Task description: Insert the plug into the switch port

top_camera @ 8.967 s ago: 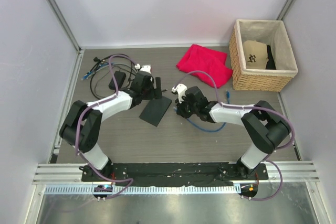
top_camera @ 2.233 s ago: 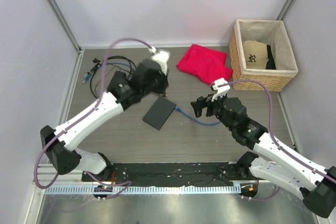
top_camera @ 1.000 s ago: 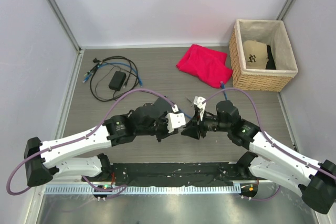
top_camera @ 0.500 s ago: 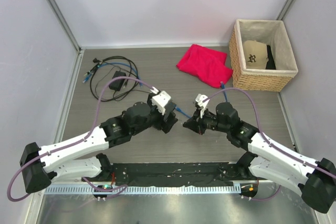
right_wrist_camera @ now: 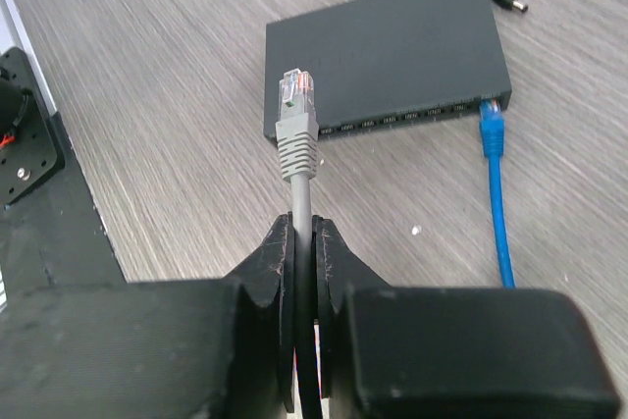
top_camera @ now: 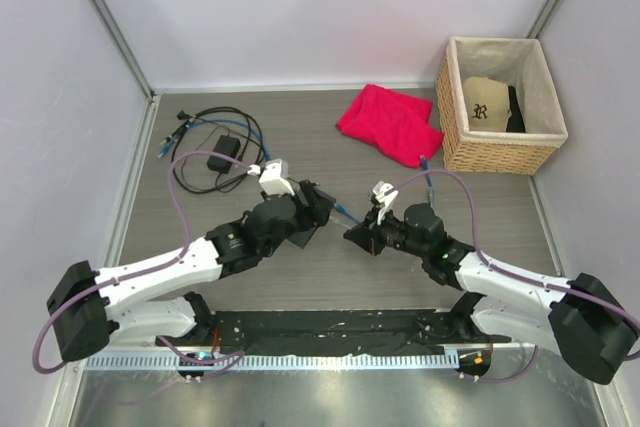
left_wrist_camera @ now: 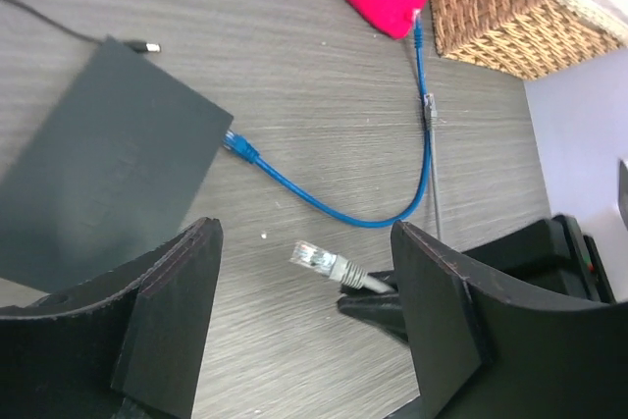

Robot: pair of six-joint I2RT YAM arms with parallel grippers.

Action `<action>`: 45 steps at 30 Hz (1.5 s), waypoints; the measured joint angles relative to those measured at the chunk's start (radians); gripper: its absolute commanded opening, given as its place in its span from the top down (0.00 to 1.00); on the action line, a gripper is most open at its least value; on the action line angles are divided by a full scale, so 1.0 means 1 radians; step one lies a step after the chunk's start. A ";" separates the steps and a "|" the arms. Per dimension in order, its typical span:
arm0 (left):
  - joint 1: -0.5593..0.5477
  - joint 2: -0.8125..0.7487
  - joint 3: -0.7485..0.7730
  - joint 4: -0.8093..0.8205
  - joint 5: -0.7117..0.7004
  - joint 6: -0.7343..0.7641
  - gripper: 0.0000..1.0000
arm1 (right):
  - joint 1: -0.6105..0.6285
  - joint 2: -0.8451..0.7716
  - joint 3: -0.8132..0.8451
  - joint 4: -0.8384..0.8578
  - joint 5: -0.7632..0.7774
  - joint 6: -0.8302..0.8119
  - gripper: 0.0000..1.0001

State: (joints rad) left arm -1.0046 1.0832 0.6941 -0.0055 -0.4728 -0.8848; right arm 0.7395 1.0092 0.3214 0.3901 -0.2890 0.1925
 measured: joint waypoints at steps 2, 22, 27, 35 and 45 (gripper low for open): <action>0.000 0.047 0.019 -0.009 -0.003 -0.062 0.31 | 0.000 0.020 -0.004 0.036 -0.001 0.007 0.99; 0.006 0.275 0.254 -0.360 0.006 -0.448 0.44 | 0.000 0.105 -0.024 0.159 -0.001 0.021 0.99; 0.006 0.291 0.254 -0.401 0.006 -0.467 0.49 | 0.000 0.109 -0.024 0.166 -0.002 0.020 0.99; 0.013 0.309 0.254 -0.401 0.025 -0.470 0.62 | 0.000 0.117 -0.025 0.171 -0.020 0.014 0.99; 0.022 0.322 0.254 -0.376 0.062 -0.481 0.94 | 0.000 0.159 -0.026 0.177 -0.053 -0.004 0.94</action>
State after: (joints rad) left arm -0.9825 1.4055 0.9482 -0.3817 -0.4110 -1.3655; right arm 0.7395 1.1679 0.2951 0.5674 -0.3424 0.1883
